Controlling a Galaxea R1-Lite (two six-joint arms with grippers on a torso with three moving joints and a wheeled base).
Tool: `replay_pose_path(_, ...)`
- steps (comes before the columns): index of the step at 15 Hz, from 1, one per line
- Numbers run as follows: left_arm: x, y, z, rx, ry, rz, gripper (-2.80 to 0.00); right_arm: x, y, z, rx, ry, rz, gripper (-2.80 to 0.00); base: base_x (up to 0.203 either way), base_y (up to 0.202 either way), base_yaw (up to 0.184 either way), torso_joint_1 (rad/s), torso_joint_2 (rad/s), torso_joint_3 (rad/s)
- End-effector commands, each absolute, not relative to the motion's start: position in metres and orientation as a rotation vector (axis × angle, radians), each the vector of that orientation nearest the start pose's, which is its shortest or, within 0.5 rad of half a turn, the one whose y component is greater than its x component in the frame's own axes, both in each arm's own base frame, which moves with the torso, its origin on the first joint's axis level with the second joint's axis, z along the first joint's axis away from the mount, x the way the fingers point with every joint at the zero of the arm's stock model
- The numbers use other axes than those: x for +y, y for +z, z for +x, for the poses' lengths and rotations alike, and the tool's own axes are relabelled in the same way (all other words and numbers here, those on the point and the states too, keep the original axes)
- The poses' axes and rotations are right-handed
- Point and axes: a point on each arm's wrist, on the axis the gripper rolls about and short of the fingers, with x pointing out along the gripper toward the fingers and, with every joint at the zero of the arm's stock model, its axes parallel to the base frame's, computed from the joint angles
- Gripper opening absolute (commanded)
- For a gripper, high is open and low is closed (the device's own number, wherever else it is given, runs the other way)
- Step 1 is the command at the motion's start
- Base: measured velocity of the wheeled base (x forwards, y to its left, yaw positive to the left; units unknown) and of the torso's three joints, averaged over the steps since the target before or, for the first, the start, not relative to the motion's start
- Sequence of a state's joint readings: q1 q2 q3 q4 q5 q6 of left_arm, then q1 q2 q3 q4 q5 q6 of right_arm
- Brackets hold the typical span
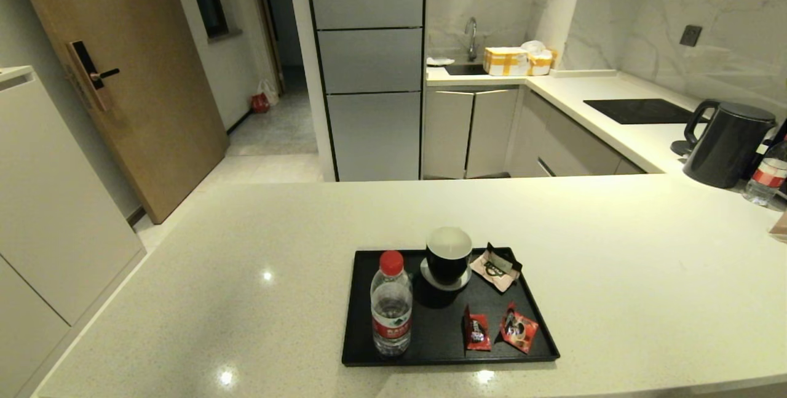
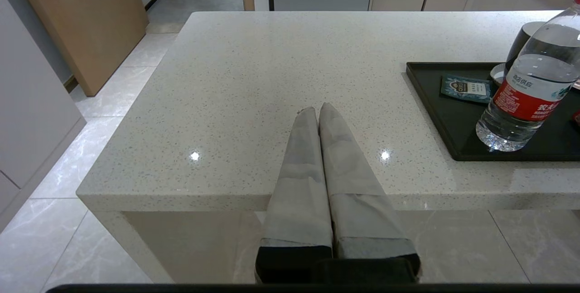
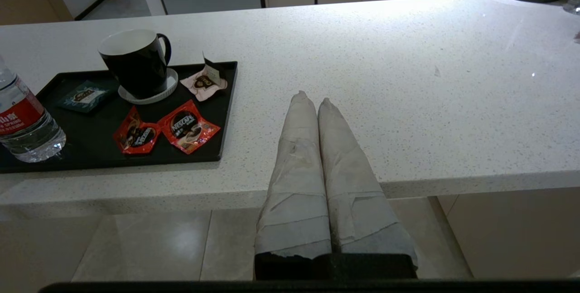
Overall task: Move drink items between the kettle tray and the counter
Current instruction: Pick up the bottled water
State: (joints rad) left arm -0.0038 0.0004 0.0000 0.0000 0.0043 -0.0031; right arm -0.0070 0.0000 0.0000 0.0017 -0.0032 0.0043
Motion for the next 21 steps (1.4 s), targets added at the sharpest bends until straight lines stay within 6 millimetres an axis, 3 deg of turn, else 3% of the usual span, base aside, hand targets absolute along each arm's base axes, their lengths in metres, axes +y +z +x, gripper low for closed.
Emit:
replay_pose_path(1, 0.0, 0.076, -0.023, -0.001, 0.004, 0.004, -2.8, 0.0, 0.075, -0.023, 0.003, -0.011, 0.005, -2.8, 0.0, 0.0, 0.0, 0.0, 0.0, 0.0)
replay_pose_path(6, 0.0, 0.079, -0.024, 0.054, 0.009, 0.01, -2.8, 0.0, 0.075, -0.023, 0.003, -0.011, 0.005, -2.8, 0.0, 0.0, 0.0, 0.0, 0.0, 0.0)
replay_pose_path(7, 0.0, 0.089, -0.025, 0.09, 0.014, 0.012, -2.8, 0.0, 0.075, -0.023, 0.003, -0.011, 0.005, -2.8, 0.0, 0.0, 0.0, 0.0, 0.0, 0.0)
replay_pose_path(8, 0.001, 0.108, -0.028, 0.106, 0.016, 0.007, -2.8, 0.0, 0.075, -0.023, 0.003, -0.009, 0.005, -2.8, 0.0, 0.0, 0.0, 0.0, 0.0, 0.0)
replay_pose_path(11, -0.001, 0.201, -0.021, 0.247, -0.075, -0.03, -2.8, 0.0, 0.075, -0.023, 0.003, -0.009, 0.005, -2.8, 0.0, 0.0, 0.0, 0.0, 0.0, 0.0)
replay_pose_path(13, -0.004, 0.224, 0.001, 0.466, -0.234, -0.059, -2.8, 0.0, 0.075, -0.023, 0.003, -0.009, 0.005, -2.8, 0.0, 0.0, 0.0, 0.0, 0.0, 0.0)
replay_pose_path(15, -0.011, 0.219, 0.029, 0.639, -0.41, -0.101, -2.8, 0.0, 0.075, -0.023, 0.003, -0.011, 0.005, -2.8, 0.0, 0.0, 0.0, 0.0, 0.0, 0.0)
replay_pose_path(18, -0.017, 0.211, 0.047, 0.687, -0.541, -0.115, -2.8, 0.0, 0.075, -0.023, 0.003, -0.009, 0.005, -2.8, 0.0, 0.0, 0.0, 0.0, 0.0, 0.0)
replay_pose_path(21, -0.029, 0.182, 0.112, 0.786, -0.611, -0.099, -2.8, 0.0, 0.075, -0.023, 0.003, -0.008, 0.005, -2.8, 0.0, 0.0, 0.0, 0.0, 0.0, 0.0)
